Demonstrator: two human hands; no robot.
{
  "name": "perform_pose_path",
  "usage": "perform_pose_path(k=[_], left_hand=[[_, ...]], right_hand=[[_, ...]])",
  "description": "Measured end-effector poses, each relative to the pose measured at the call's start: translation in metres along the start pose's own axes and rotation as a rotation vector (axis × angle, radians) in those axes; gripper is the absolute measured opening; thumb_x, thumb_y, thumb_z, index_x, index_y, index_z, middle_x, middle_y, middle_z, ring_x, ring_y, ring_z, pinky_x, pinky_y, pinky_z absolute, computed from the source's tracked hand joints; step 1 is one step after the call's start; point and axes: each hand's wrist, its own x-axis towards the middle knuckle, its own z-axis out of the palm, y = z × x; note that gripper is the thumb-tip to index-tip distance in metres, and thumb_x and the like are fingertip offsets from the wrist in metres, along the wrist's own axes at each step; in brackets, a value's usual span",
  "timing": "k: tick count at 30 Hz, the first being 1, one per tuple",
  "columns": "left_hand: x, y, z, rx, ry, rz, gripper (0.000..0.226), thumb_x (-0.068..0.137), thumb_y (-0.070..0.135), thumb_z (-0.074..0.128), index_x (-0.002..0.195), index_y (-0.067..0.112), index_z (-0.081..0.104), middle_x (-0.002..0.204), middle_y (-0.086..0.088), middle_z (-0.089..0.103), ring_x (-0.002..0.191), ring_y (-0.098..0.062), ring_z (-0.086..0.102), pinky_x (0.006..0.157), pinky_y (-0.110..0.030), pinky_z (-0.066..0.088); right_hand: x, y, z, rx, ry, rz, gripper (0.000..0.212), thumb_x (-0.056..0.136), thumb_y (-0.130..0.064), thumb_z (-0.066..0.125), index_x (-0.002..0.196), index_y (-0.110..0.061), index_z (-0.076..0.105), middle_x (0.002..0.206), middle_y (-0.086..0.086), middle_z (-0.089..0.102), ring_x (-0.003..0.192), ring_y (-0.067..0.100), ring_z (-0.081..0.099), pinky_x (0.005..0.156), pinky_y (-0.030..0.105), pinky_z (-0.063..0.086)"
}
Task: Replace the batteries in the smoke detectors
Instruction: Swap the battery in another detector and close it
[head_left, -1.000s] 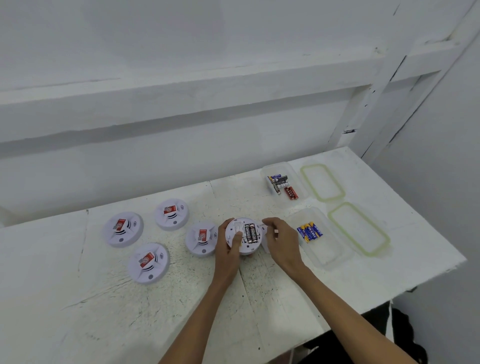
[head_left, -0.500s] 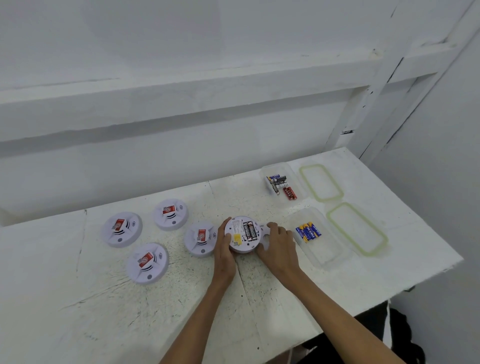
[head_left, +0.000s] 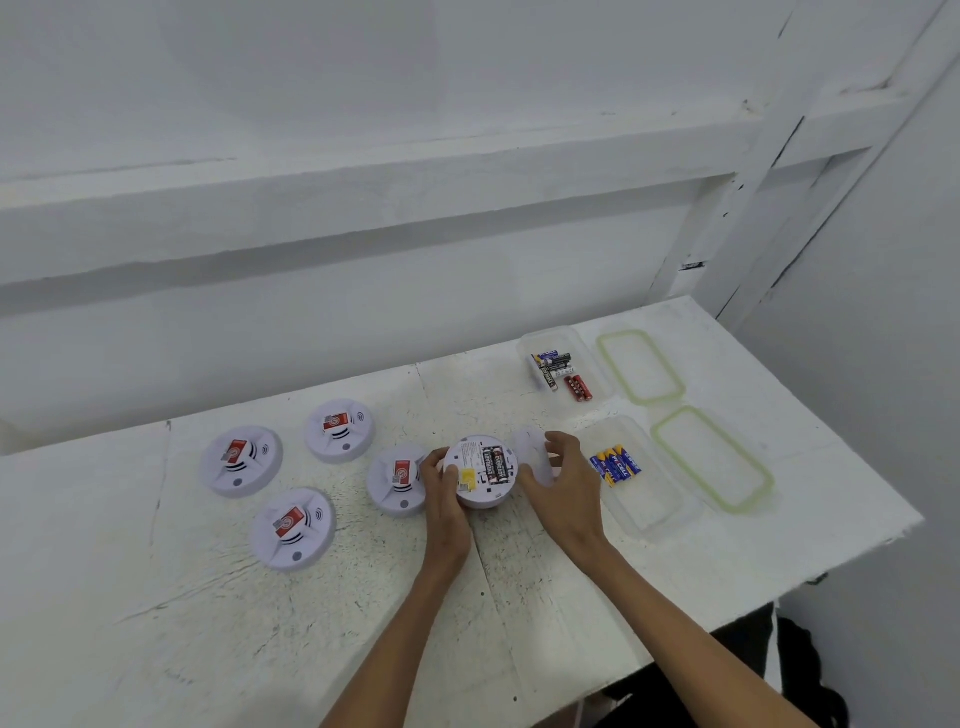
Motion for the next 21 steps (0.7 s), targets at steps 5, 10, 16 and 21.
perform_pose_path(k=[5, 10, 16, 21], left_hand=[[-0.005, 0.006, -0.001, 0.062, -0.1, 0.064, 0.047, 0.086, 0.021, 0.051, 0.132, 0.028, 0.046, 0.129, 0.002, 0.059, 0.121, -0.014, 0.058, 0.089, -0.02, 0.054], [-0.004, 0.008, 0.001, 0.056, -0.157, 0.055, 0.054, 0.105, 0.001, 0.043, 0.156, 0.018, 0.031, 0.137, 0.008, 0.052, 0.107, 0.016, 0.059, 0.075, -0.01, 0.052], [-0.003, 0.006, 0.0, 0.043, -0.1, -0.002, 0.034, 0.107, 0.006, 0.043, 0.133, 0.027, 0.044, 0.121, -0.006, 0.063, 0.092, -0.009, 0.071, 0.068, -0.034, 0.061], [-0.001, 0.007, 0.002, 0.029, -0.13, -0.008, 0.041, 0.109, 0.018, 0.043, 0.149, 0.024, 0.042, 0.144, -0.002, 0.057, 0.122, -0.014, 0.063, 0.095, -0.044, 0.058]], right_hand=[[0.002, -0.005, -0.003, 0.038, 0.01, -0.056, 0.055, 0.08, -0.038, 0.075, 0.128, -0.03, 0.049, 0.122, -0.01, 0.06, 0.11, 0.015, 0.057, 0.087, 0.04, 0.056], [0.0, -0.009, -0.006, 0.0, -0.048, -0.155, 0.057, 0.08, -0.035, 0.074, 0.131, -0.033, 0.047, 0.124, -0.012, 0.056, 0.111, 0.012, 0.053, 0.08, 0.017, 0.049], [0.007, -0.015, -0.011, -0.117, -0.144, -0.302, 0.063, 0.082, -0.029, 0.074, 0.138, -0.023, 0.047, 0.126, -0.009, 0.054, 0.112, 0.009, 0.047, 0.082, 0.007, 0.037], [0.017, -0.017, -0.01, -0.236, -0.274, -0.407, 0.067, 0.082, -0.033, 0.072, 0.142, -0.025, 0.044, 0.135, -0.007, 0.054, 0.122, 0.012, 0.046, 0.097, 0.033, 0.043]])
